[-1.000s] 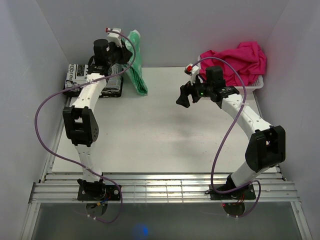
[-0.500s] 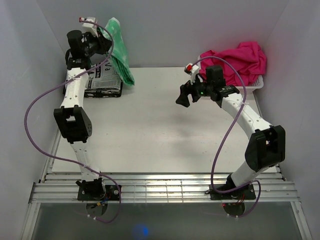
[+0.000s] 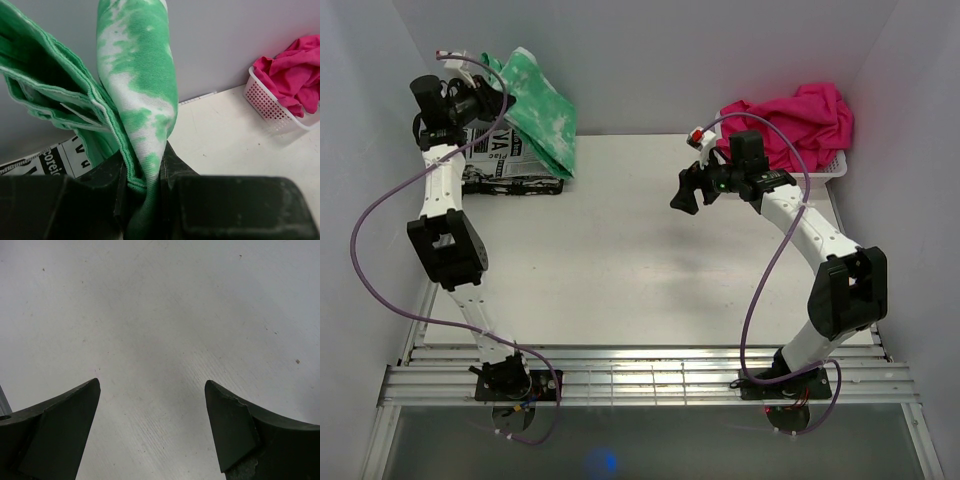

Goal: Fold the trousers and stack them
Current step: Neatly place the folded trousers to the corner

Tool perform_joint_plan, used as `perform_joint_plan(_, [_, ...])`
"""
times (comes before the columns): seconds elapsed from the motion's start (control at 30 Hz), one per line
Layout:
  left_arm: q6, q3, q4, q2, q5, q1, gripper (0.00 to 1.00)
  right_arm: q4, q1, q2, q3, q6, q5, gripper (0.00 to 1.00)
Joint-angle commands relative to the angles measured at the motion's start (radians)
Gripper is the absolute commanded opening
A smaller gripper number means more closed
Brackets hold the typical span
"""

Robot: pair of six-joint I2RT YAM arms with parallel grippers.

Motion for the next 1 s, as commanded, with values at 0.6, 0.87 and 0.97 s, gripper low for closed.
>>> perform_joint_plan(0.6, [0.219, 0.115, -0.067, 0.128, -0.199, 0.168, 0.0, -0.013, -0.001, 0.022, 0.049, 0.006, -0.035, 0.9])
perform_joint_plan(0.87, [0.294, 0.175, -0.084, 0.228, -0.442, 0.169, 0.0, -0.03, -0.001, 0.033, 0.047, -0.011, -0.03, 0.9])
perform_joint_plan(0.97, [0.339, 0.161, -0.067, 0.243, -0.506, 0.171, 0.0, -0.03, -0.001, 0.039, 0.047, -0.011, -0.033, 0.9])
